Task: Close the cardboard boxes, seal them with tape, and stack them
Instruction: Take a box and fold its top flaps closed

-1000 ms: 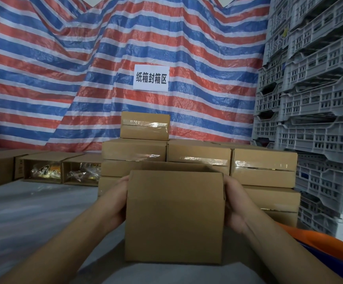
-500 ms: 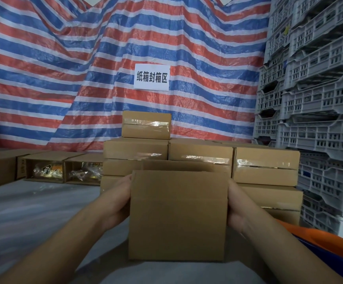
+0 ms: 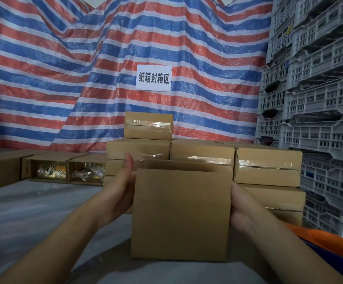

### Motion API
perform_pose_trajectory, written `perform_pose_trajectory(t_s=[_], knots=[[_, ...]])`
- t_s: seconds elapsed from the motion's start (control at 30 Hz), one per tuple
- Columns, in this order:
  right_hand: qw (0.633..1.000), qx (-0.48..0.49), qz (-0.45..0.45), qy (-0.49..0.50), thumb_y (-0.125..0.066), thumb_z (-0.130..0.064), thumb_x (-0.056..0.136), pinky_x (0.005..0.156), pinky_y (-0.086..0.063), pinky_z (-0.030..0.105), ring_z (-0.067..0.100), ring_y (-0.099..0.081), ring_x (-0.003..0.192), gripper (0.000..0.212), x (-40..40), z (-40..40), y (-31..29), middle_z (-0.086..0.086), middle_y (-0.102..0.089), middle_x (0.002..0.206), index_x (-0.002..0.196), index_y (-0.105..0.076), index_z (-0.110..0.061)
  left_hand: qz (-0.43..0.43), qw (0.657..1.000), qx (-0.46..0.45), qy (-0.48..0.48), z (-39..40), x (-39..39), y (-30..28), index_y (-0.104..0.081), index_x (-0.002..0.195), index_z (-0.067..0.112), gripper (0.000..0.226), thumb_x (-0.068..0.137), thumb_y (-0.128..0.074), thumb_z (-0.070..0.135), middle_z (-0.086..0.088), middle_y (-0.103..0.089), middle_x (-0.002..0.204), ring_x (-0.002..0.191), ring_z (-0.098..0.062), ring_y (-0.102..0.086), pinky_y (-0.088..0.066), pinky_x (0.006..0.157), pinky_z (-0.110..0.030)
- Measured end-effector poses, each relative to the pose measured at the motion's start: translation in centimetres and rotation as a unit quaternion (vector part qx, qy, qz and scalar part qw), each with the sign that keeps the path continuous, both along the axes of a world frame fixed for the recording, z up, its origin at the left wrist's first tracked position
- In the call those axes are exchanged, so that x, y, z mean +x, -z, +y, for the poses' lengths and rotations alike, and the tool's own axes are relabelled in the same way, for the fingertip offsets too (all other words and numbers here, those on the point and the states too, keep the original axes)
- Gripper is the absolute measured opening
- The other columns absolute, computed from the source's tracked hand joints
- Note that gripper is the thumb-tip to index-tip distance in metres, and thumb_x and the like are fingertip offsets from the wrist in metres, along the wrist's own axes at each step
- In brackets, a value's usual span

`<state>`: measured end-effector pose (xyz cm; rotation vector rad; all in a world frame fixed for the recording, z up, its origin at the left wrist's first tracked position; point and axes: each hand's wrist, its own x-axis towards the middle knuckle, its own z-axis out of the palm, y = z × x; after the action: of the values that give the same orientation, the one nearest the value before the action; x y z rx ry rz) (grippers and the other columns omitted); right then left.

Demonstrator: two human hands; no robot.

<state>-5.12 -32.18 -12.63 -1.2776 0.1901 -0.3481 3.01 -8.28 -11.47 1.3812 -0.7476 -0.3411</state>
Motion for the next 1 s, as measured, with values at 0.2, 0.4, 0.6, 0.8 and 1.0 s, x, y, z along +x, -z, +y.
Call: perform_pose_trajectory(t_s=[0.2, 0.4, 0.6, 0.8, 1.0], knots=[[1.0, -0.008, 0.001, 0.004, -0.059, -0.029, 0.095, 0.054, -0.056, 0.03, 0.023, -0.072, 0.059, 0.037, 0.2, -0.2, 0.1, 0.01, -0.074, 0.071, 0.069, -0.078, -0.011, 0.006, 1.0, 0.005, -0.007, -0.2, 0.2, 0.2, -0.072, 0.109, 0.024, 0.06, 0.061, -0.068, 0.06, -0.004, -0.076, 0.103, 0.092, -0.018, -0.073, -0.055, 0.073, -0.033], [0.999, 0.029, -0.01, -0.011, -0.055, -0.056, 0.093, 0.071, -0.054, 0.039, 0.029, -0.076, 0.077, 0.049, 0.4, -0.6, 0.0, 0.017, -0.076, 0.099, 0.108, -0.073, -0.013, 0.044, 0.994, 0.014, -0.094, -1.2, 1.1, 0.7, -0.073, 0.1, 0.015, 0.02, 0.083, -0.067, 0.025, -0.014, -0.072, 0.097, 0.077, -0.023, -0.065, -0.049, 0.069, -0.035], [0.995, -0.072, 0.008, -0.07, -0.079, -0.028, 0.065, 0.076, -0.058, 0.042, 0.029, -0.073, 0.081, 0.042, 0.0, -1.0, -0.3, 0.015, -0.077, 0.093, 0.105, -0.071, -0.019, 0.062, 0.992, -0.004, -0.108, -1.4, 1.7, 1.1, -0.059, 0.09, 0.023, 0.011, 0.089, -0.064, 0.013, -0.005, -0.063, 0.084, 0.064, -0.018, -0.059, -0.044, 0.055, -0.031], [0.993, -0.083, 0.004, -0.083, -0.084, -0.02, 0.063, 0.075, -0.059, 0.043, 0.028, -0.075, 0.079, 0.032, 0.3, -1.6, -0.2, 0.01, -0.078, 0.088, 0.089, -0.073, -0.033, -0.014, 0.995, -0.053, -0.089, -1.1, 1.5, 0.9, -0.042, 0.126, 0.044, 0.059, 0.089, -0.062, 0.004, 0.022, -0.07, 0.107, 0.098, -0.009, -0.069, -0.053, 0.079, -0.031], [0.983, -0.162, -0.08, -0.035, -0.08, -0.03, 0.066, 0.08, -0.055, 0.039, 0.026, -0.066, 0.111, 0.054, 0.1, -1.3, -0.3, -0.005, -0.069, 0.122, 0.117, -0.07, -0.045, -0.135, 0.976, -0.008, -0.17, -0.6, 1.5, 0.7, -0.049, 0.128, 0.043, 0.062, 0.079, -0.072, 0.013, 0.003, -0.073, 0.096, 0.096, -0.011, -0.068, -0.048, 0.091, -0.029]])
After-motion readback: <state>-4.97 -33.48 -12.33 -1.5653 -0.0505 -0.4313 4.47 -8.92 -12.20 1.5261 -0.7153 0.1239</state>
